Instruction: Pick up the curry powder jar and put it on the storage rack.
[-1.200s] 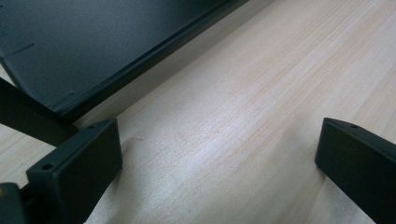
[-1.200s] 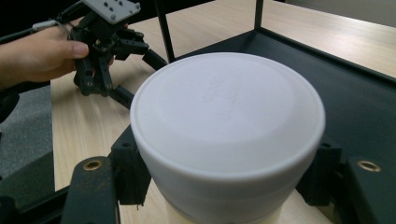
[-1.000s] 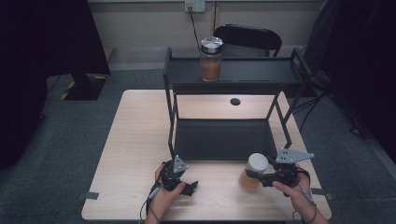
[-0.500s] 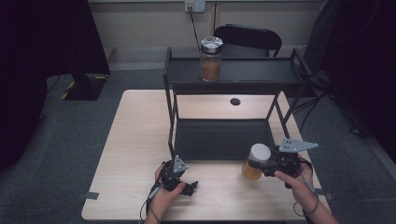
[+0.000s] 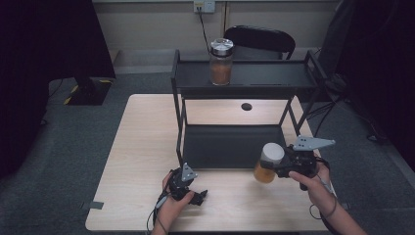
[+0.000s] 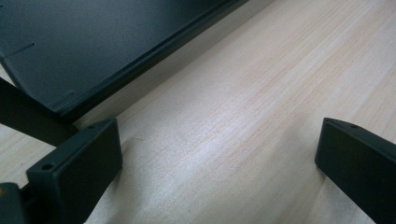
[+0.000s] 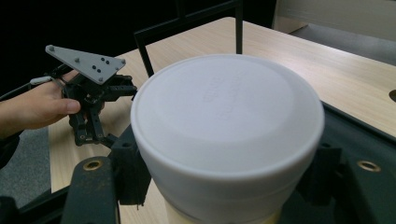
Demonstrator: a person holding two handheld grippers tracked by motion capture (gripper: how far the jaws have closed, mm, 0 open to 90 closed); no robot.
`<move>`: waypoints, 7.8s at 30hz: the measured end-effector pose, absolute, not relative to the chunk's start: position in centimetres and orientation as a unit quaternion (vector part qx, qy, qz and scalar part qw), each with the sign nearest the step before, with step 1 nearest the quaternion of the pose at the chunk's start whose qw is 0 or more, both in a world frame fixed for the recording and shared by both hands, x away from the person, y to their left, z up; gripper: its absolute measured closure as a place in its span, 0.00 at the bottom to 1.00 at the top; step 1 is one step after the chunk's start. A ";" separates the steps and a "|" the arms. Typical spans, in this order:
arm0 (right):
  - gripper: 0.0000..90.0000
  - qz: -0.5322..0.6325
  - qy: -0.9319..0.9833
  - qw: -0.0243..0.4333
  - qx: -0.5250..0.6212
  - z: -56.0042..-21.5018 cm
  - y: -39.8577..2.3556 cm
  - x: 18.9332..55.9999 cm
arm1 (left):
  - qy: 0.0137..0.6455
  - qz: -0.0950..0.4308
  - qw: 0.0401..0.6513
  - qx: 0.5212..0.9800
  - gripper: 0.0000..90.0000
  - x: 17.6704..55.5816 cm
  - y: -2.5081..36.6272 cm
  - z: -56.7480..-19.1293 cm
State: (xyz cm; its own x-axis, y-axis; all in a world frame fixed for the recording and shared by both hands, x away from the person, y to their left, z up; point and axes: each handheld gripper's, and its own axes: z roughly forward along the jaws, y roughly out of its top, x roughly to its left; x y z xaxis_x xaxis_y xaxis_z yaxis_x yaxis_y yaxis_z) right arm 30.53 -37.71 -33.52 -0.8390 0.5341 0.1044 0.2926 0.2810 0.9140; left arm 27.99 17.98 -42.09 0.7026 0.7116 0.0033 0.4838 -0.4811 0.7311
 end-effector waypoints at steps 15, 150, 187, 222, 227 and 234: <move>0.38 0.541 0.791 0.120 0.260 -29.6 -37.5 31.5 | 0.353 0.155 0.367 0.846 0.00 28.0 18.0 -42.1; 0.37 0.528 0.754 0.213 0.328 -9.0 -29.1 41.4 | 0.353 0.155 0.367 0.846 0.00 28.0 18.0 -42.1; 0.01 0.525 0.760 0.228 0.308 -10.1 -29.8 39.9 | 0.353 0.155 0.366 0.847 0.00 28.0 18.0 -42.1; 0.01 0.514 0.774 0.226 0.294 -13.4 -32.4 36.4 | 0.353 0.155 0.367 0.847 0.00 28.0 18.0 -42.1; 0.01 0.514 0.775 0.222 0.292 -14.0 -32.4 36.0 | 0.353 0.155 0.367 0.847 0.00 28.0 18.0 -42.1; 0.01 0.522 0.773 0.214 0.290 -14.8 -32.7 35.5 | 0.353 0.155 0.367 0.847 0.00 28.0 18.0 -42.1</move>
State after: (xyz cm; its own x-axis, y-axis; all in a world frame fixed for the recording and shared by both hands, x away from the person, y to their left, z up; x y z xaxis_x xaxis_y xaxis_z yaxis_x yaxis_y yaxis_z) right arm 35.50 -32.73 -14.80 -0.7402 0.6718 -0.0290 0.2241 0.2871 0.9313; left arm 28.00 17.98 -42.07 0.7028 0.7113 0.0040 0.4839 -0.4822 0.7303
